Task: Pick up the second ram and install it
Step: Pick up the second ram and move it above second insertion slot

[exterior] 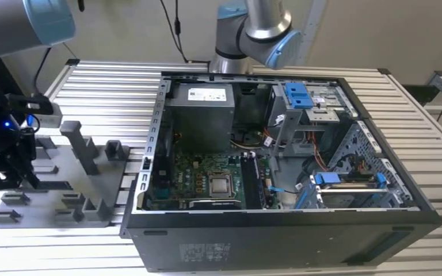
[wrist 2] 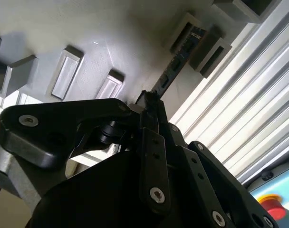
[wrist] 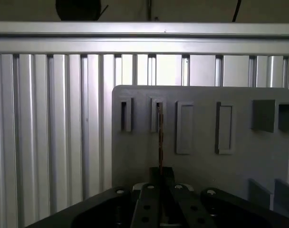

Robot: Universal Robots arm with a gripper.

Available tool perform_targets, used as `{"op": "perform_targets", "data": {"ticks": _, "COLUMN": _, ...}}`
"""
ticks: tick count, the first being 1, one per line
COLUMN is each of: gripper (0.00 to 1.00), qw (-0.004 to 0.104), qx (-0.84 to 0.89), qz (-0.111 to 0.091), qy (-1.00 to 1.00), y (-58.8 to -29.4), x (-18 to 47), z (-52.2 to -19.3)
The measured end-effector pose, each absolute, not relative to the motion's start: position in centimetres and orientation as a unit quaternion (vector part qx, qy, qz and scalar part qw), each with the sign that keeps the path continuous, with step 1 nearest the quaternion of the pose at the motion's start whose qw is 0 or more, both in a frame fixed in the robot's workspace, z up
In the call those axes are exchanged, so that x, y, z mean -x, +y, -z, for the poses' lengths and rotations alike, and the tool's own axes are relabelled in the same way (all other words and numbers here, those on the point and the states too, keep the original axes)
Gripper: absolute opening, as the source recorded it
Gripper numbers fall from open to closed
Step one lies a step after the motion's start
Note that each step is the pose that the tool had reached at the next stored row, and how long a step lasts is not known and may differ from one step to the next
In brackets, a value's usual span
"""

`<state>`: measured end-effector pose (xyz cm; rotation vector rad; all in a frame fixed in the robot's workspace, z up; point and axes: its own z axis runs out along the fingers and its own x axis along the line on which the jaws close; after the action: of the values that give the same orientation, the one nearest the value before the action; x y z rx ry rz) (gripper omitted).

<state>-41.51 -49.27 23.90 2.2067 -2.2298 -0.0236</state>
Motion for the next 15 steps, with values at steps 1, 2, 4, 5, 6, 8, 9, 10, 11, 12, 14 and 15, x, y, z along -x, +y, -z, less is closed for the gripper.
{"op": "perform_targets", "data": {"ticks": 1, "gripper": 0.14, "qw": 0.002, "qx": -0.703, "qz": 0.008, "qy": -0.711, "y": -49.3, "x": 41.5, "z": -24.0}}
{"op": "perform_targets", "data": {"ticks": 2, "gripper": 0.14, "qw": 0.002, "qx": -0.703, "qz": 0.008, "qy": -0.711, "y": -49.3, "x": 41.5, "z": -24.1}}
{"op": "perform_targets", "data": {"ticks": 4, "gripper": 0.14, "qw": 0.002, "qx": -0.703, "qz": 0.008, "qy": -0.711, "y": -49.3, "x": 41.5, "z": -24.4}}
{"op": "perform_targets", "data": {"ticks": 5, "gripper": 0.14, "qw": 0.002, "qx": -0.703, "qz": 0.008, "qy": -0.711, "y": -49.3, "x": 41.5, "z": -24.6}}
{"op": "perform_targets", "data": {"ticks": 6, "gripper": 0.14, "qw": 0.002, "qx": -0.703, "qz": 0.008, "qy": -0.711, "y": -49.3, "x": 41.5, "z": -24.7}}
{"op": "perform_targets", "data": {"ticks": 8, "gripper": 0.14, "qw": 0.002, "qx": -0.703, "qz": 0.008, "qy": -0.711, "y": -49.3, "x": 41.5, "z": -24.9}}
{"op": "perform_targets", "data": {"ticks": 9, "gripper": 0.14, "qw": 0.002, "qx": -0.703, "qz": 0.008, "qy": -0.711, "y": -49.3, "x": 41.5, "z": -25.0}}
{"op": "perform_targets", "data": {"ticks": 10, "gripper": 0.14, "qw": 0.002, "qx": -0.703, "qz": 0.008, "qy": -0.711, "y": -49.3, "x": 41.5, "z": -25.1}}
{"op": "perform_targets", "data": {"ticks": 11, "gripper": 0.14, "qw": 0.002, "qx": -0.703, "qz": 0.008, "qy": -0.711, "y": -49.3, "x": 41.5, "z": -25.2}}
{"op": "perform_targets", "data": {"ticks": 12, "gripper": 0.14, "qw": 0.002, "qx": -0.703, "qz": 0.008, "qy": -0.711, "y": -49.3, "x": 41.5, "z": -25.3}}
{"op": "perform_targets", "data": {"ticks": 14, "gripper": 0.14, "qw": 0.002, "qx": -0.703, "qz": 0.008, "qy": -0.711, "y": -49.3, "x": 41.5, "z": -25.4}}
{"op": "perform_targets", "data": {"ticks": 15, "gripper": 0.14, "qw": 0.002, "qx": -0.703, "qz": 0.008, "qy": -0.711, "y": -49.3, "x": 41.5, "z": -25.5}}
